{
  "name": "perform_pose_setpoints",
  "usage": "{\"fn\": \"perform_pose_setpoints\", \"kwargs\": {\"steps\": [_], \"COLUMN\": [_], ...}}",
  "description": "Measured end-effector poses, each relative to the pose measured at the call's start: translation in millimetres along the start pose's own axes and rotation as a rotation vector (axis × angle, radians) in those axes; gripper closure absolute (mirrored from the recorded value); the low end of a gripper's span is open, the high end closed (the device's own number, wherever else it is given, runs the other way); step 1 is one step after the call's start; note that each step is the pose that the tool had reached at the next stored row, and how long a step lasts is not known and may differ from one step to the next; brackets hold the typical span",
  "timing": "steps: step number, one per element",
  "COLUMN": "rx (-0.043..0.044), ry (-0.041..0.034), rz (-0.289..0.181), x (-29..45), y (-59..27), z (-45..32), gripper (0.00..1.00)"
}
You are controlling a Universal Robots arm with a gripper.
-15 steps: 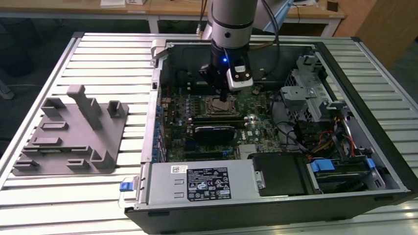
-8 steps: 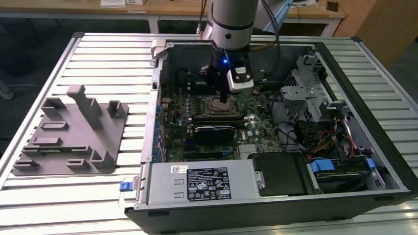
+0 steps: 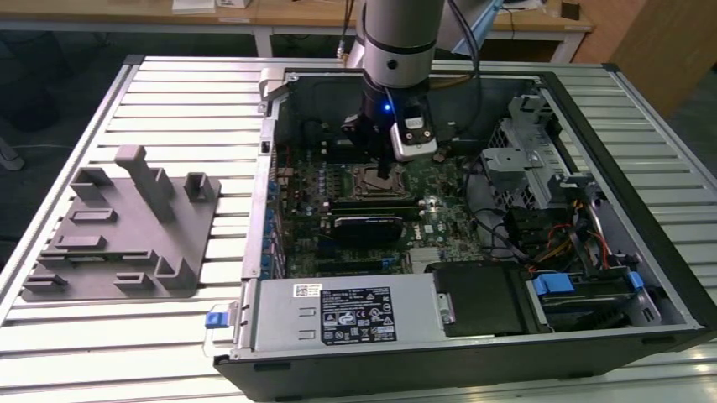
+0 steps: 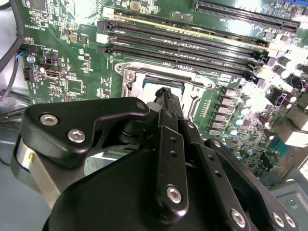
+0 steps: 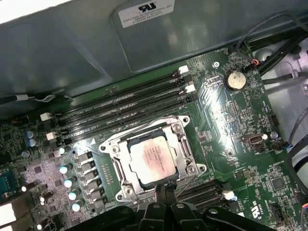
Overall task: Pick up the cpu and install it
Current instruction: 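Install the second cpu locking lever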
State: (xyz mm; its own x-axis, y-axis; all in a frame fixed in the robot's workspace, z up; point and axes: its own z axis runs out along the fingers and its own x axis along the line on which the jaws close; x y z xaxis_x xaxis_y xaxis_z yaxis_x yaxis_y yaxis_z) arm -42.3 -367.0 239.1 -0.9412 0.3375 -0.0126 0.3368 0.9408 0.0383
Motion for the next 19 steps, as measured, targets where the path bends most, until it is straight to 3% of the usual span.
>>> {"fn": "perform_pose_setpoints", "kwargs": {"steps": [19], "rx": [-0.0013], "ry": [0.0035], "rz": [-0.092], "x": [-3.4], "y": [-9.7], "z": [1.1], "gripper": [0.89]}}
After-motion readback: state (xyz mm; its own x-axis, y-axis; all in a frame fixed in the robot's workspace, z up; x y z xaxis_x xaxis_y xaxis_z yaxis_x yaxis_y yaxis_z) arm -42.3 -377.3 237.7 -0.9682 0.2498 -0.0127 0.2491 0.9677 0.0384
